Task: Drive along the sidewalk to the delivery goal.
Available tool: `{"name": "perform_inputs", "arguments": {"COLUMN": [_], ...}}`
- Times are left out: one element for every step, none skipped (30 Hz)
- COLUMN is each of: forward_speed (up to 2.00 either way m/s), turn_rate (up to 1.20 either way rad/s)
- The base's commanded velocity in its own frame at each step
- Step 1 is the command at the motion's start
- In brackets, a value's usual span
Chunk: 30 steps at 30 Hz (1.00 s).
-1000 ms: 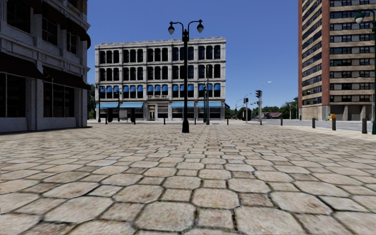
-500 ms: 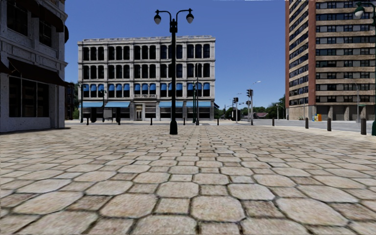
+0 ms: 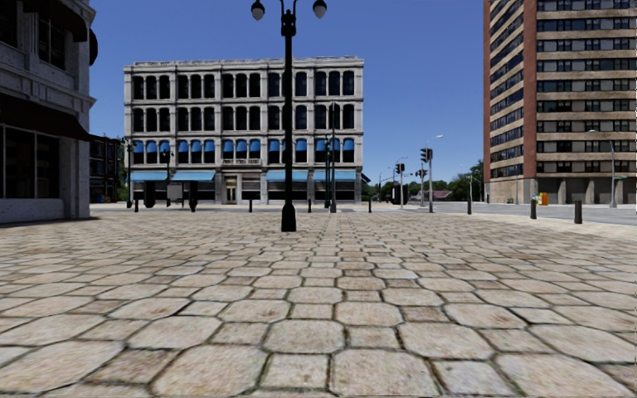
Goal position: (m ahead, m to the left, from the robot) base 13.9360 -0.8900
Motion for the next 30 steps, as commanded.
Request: {"name": "perform_inputs", "arguments": {"forward_speed": [2.00, 2.00, 2.00, 2.00, 2.00, 2.00, 2.00, 2.00, 2.00, 2.00, 2.00, 2.00, 2.00, 2.00, 2.00, 2.00, 2.00, 2.00, 2.00, 2.00, 2.00, 2.00, 2.00, 2.00, 2.00, 2.00, 2.00, 2.00, 2.00, 2.00], "turn_rate": [-1.20, -1.20, -1.14, -1.14, -0.95, -0.43, -0.05, -0.03, -0.02, 0.00, 0.00, 0.00, 0.00, 0.00, 0.00, 0.00, 0.00, 0.00, 0.00, 0.00, 0.00, 0.00, 0.00, 0.00, 0.00, 0.00, 0.00, 0.00, 0.00, 0.00]}}
